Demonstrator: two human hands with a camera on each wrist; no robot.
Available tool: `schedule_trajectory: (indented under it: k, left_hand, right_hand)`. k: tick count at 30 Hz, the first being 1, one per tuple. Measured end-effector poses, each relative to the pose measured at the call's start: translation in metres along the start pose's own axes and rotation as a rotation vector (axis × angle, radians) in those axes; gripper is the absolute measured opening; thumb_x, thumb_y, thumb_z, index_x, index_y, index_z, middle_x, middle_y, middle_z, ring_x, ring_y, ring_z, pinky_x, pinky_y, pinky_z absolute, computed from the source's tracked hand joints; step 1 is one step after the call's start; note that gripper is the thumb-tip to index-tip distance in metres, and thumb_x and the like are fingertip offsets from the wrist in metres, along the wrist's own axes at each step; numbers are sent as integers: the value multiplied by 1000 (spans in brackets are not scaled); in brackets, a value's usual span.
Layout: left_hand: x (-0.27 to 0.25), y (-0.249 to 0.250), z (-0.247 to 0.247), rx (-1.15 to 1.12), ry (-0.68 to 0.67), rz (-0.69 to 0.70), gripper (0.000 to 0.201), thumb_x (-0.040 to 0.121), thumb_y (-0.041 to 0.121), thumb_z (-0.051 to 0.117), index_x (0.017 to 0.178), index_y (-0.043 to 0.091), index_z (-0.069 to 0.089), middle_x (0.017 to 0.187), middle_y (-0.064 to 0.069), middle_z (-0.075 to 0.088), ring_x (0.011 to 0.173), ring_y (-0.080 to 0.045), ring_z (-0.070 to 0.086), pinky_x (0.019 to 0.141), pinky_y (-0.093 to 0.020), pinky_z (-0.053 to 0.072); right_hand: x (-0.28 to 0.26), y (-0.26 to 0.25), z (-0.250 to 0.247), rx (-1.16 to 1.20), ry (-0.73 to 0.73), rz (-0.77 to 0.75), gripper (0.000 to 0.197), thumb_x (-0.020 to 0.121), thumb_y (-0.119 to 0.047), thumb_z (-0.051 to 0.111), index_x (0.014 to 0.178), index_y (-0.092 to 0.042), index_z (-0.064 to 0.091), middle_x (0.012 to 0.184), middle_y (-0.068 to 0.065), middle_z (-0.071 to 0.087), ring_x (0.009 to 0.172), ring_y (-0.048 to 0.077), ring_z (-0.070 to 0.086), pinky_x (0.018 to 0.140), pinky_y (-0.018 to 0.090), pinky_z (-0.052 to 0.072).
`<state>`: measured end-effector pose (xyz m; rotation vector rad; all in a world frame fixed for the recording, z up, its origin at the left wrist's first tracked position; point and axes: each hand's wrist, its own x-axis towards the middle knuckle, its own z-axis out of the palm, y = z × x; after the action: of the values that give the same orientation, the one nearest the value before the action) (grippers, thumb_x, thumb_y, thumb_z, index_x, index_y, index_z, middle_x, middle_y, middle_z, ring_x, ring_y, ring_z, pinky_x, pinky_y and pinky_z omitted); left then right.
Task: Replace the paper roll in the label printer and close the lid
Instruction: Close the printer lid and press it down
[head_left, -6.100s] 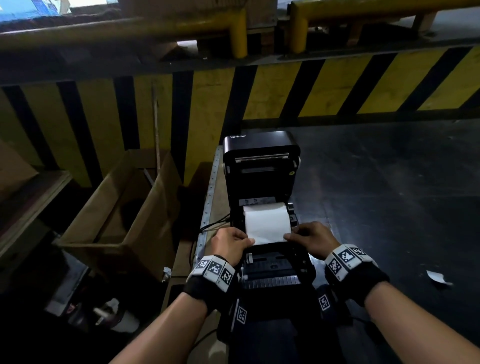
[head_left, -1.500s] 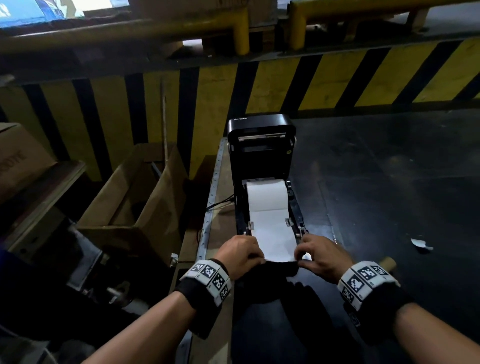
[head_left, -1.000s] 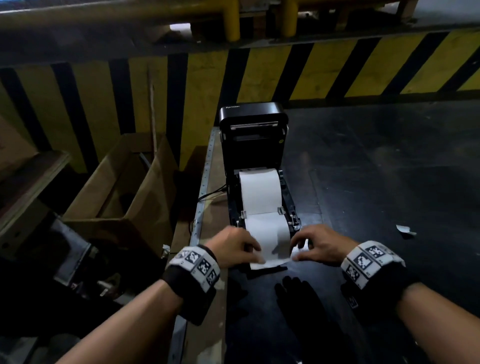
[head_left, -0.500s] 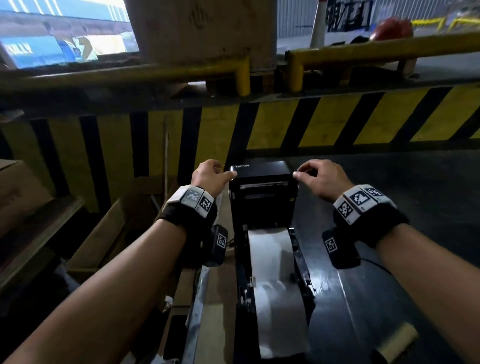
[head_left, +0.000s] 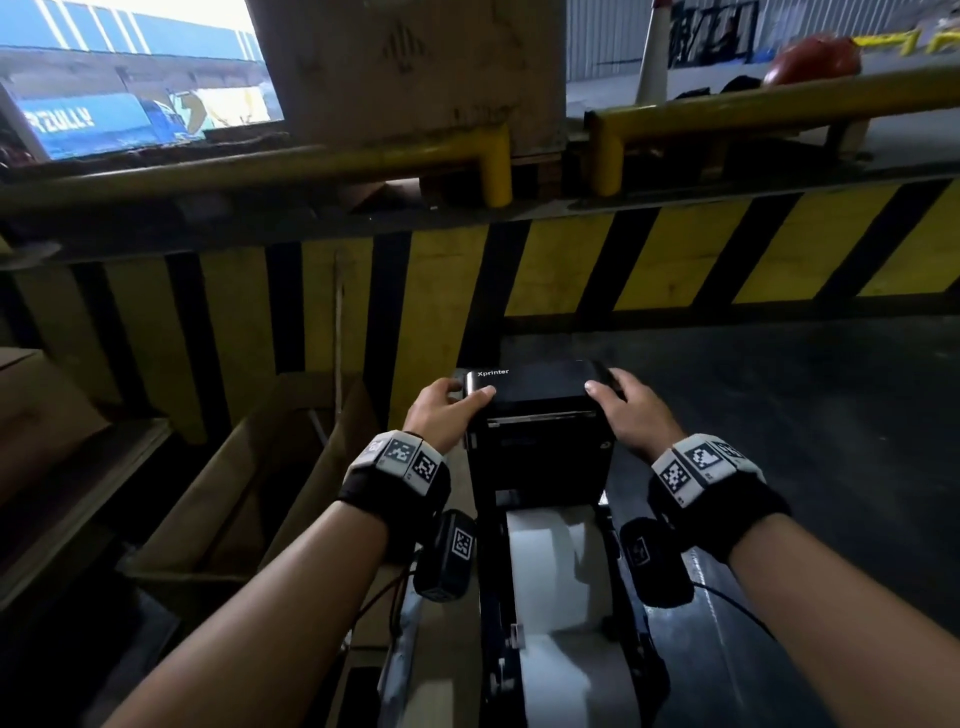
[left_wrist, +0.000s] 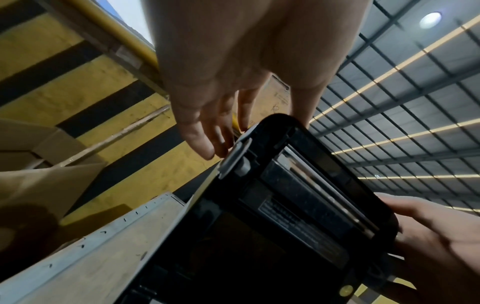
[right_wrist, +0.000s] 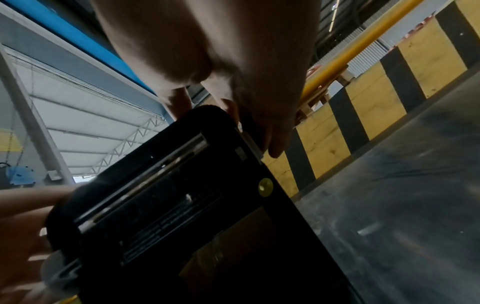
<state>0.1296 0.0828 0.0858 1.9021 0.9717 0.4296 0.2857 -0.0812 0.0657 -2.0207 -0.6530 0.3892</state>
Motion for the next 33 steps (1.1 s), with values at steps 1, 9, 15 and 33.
schedule_trajectory:
  k: [1,9,15,33]
  left_hand:
    - [-4,-1,0,-15,-4,8,76,65,63,63,124,17,54,120,-3,63,107,-21,62,94,-45,52]
    - [-74,-18,-5,-91,-178,48,59,83,34,66,134,15,43,109,2,59,91,-9,59,70,-18,47]
    - [-118,-58,0,-105,-403,55,56,75,16,76,126,19,52,118,-4,65,110,-20,63,92,-31,53]
    - [-164,-100,40,-16,-335,162,80,71,35,77,136,19,34,127,7,54,108,-4,55,75,0,45]
  right_hand:
    - [-5,0,0,13,4,-4,53,88,-42,48,134,-16,43,138,9,51,126,27,46,105,35,34]
    - [-76,25,-15,166,-24,-114,47,84,-30,61,128,-20,47,120,0,58,116,20,54,102,36,42]
    - [-134,65,-22,172,-157,-142,55,76,-13,71,127,-13,49,117,3,61,109,14,56,81,3,43]
    - [-183,93,-4,-48,-291,-72,64,78,-48,62,132,-24,39,114,-16,47,108,5,48,95,22,34]
